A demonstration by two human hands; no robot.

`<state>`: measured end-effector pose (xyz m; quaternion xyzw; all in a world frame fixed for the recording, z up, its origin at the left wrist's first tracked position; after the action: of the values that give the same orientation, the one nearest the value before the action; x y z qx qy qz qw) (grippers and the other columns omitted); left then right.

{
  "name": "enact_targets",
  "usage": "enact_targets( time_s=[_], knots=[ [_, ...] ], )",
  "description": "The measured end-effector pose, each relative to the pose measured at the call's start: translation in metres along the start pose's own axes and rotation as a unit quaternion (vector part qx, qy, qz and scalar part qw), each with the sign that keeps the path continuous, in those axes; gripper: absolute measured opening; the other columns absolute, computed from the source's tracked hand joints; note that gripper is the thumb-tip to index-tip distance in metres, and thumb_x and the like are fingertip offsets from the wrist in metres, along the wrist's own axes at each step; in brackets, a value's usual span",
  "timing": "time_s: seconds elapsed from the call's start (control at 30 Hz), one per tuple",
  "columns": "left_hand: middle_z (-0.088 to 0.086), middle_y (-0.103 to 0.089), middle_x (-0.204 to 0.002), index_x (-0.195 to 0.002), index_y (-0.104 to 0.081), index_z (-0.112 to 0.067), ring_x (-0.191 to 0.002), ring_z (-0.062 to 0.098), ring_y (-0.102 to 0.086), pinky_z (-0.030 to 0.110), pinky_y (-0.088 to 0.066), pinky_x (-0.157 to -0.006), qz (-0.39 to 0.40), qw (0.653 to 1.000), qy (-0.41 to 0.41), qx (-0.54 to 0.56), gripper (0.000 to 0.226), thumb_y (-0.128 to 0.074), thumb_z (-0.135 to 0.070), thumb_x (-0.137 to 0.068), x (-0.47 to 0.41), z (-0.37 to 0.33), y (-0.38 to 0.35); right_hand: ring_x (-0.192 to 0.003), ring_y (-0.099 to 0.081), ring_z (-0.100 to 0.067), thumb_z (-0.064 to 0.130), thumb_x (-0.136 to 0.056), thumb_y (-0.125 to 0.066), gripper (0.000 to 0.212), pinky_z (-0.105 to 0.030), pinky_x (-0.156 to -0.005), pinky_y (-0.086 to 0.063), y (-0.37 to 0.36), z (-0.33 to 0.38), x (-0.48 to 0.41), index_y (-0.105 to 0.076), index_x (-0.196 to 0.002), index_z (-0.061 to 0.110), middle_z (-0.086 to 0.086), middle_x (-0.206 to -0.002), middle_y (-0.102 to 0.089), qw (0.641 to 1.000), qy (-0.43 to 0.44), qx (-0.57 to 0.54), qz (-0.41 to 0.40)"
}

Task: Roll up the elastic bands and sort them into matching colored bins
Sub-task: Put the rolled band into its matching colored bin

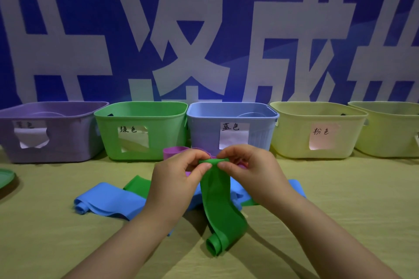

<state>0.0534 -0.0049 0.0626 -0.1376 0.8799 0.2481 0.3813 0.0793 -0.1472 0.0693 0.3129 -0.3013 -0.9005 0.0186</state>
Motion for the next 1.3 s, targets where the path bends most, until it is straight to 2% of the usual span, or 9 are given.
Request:
enact_targets(
  time_s=[0.17, 0.33, 0.47, 0.53, 0.63, 0.67, 0.9, 1.17, 1.3],
  knots=[
    [-0.025, -0.059, -0.066, -0.078, -0.070, -0.019, -0.069, -0.004, -0.057, 0.007, -0.039, -0.062, 0.015, 0.997, -0.048, -0.066, 0.014, -0.062, -0.031, -0.077, 0.000, -0.008, 0.000, -0.074, -0.051, -0.005, 0.025, -0.085, -0.064, 0.005, -0.019, -0.071, -0.040, -0.002, 0.004, 0.000, -0.069, -0.086, 0.023, 0.012, -0.076, -0.057, 0.998, 0.012, 0.052, 0.023],
    [-0.014, -0.056, -0.074, -0.079, -0.065, -0.018, -0.071, -0.007, -0.047, 0.006, -0.034, -0.064, 0.030, 0.993, -0.064, -0.097, 0.033, -0.042, -0.042, -0.084, 0.000, -0.007, -0.005, -0.079, -0.044, -0.008, 0.027, -0.092, -0.052, 0.024, -0.022, -0.071, -0.031, -0.010, 0.005, 0.002, -0.043, -0.072, 0.037, 0.011, -0.080, -0.046, 0.995, 0.015, 0.081, 0.063],
    [-0.013, -0.062, -0.084, -0.092, -0.064, -0.021, -0.079, -0.001, -0.055, 0.011, -0.043, -0.070, 0.038, 0.997, -0.046, -0.047, 0.032, -0.049, -0.045, -0.077, 0.002, -0.009, -0.010, -0.084, -0.044, -0.012, 0.027, -0.093, -0.049, 0.013, -0.027, -0.074, -0.033, -0.013, 0.008, 0.002, -0.048, -0.080, 0.030, 0.010, -0.080, -0.044, 0.991, 0.033, 0.110, 0.071],
    [-0.013, -0.063, -0.083, -0.089, -0.065, -0.022, -0.079, 0.000, -0.056, 0.014, -0.044, -0.070, 0.041, 0.997, -0.052, -0.048, 0.027, -0.054, -0.043, -0.075, 0.003, -0.011, -0.011, -0.086, -0.045, -0.012, 0.027, -0.093, -0.050, 0.009, -0.029, -0.077, -0.035, -0.012, 0.011, 0.002, -0.054, -0.085, 0.027, 0.010, -0.082, -0.045, 0.990, 0.048, 0.116, 0.068],
    [-0.013, -0.063, -0.080, -0.082, -0.064, -0.026, -0.076, 0.002, -0.057, 0.014, -0.045, -0.067, 0.035, 0.998, -0.030, -0.032, 0.007, -0.067, -0.026, -0.076, 0.000, -0.007, -0.008, -0.086, -0.045, -0.010, 0.024, -0.091, -0.054, 0.010, -0.031, -0.080, -0.038, -0.009, 0.018, 0.003, -0.063, -0.092, 0.019, 0.014, -0.080, -0.044, 0.989, 0.073, 0.117, 0.059],
    [-0.012, -0.063, -0.079, -0.081, -0.063, -0.028, -0.076, 0.002, -0.057, 0.013, -0.044, -0.067, 0.033, 0.999, -0.026, -0.027, 0.011, -0.069, -0.020, -0.076, 0.000, -0.006, -0.008, -0.086, -0.044, -0.009, 0.024, -0.090, -0.056, 0.010, -0.031, -0.080, -0.039, -0.008, 0.019, 0.003, -0.064, -0.093, 0.018, 0.015, -0.080, -0.044, 0.989, 0.077, 0.115, 0.055],
    [-0.011, -0.064, -0.080, -0.084, -0.065, -0.022, -0.076, 0.001, -0.056, 0.016, -0.045, -0.068, 0.041, 0.997, -0.050, -0.046, 0.011, -0.062, -0.028, -0.075, 0.001, -0.009, -0.009, -0.088, -0.048, -0.013, 0.029, -0.092, -0.053, 0.013, -0.029, -0.080, -0.038, -0.010, 0.014, 0.005, -0.063, -0.093, 0.021, 0.006, -0.087, -0.052, 0.992, 0.031, 0.093, 0.082],
    [-0.005, -0.064, -0.077, -0.082, -0.066, -0.014, -0.072, 0.004, -0.051, 0.017, -0.038, -0.064, 0.038, 0.986, -0.108, -0.118, 0.028, -0.045, -0.034, -0.085, 0.004, -0.017, -0.011, -0.089, -0.048, -0.017, 0.034, -0.096, -0.041, 0.022, -0.038, -0.083, -0.039, -0.014, 0.013, 0.006, -0.058, -0.088, 0.021, 0.004, -0.084, -0.049, 0.986, 0.035, 0.126, 0.104],
    [-0.003, -0.064, -0.076, -0.081, -0.066, -0.014, -0.072, 0.006, -0.052, 0.019, -0.039, -0.063, 0.032, 0.987, -0.107, -0.116, 0.029, -0.045, -0.033, -0.086, 0.003, -0.016, -0.010, -0.085, -0.047, -0.008, 0.035, -0.093, -0.049, 0.019, -0.027, -0.079, -0.040, -0.011, 0.013, 0.005, -0.064, -0.092, 0.023, 0.012, -0.078, -0.049, 0.989, 0.044, 0.107, 0.092]
  ],
)
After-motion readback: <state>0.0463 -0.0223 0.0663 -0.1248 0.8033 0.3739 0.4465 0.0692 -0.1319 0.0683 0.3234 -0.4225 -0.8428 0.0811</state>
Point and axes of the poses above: each hand's wrist, its own x-axis away from the middle knuckle, its own y-axis out of the back of the hand, z = x × y, the point moved 9 cm from there along -x, towards the middle knuckle
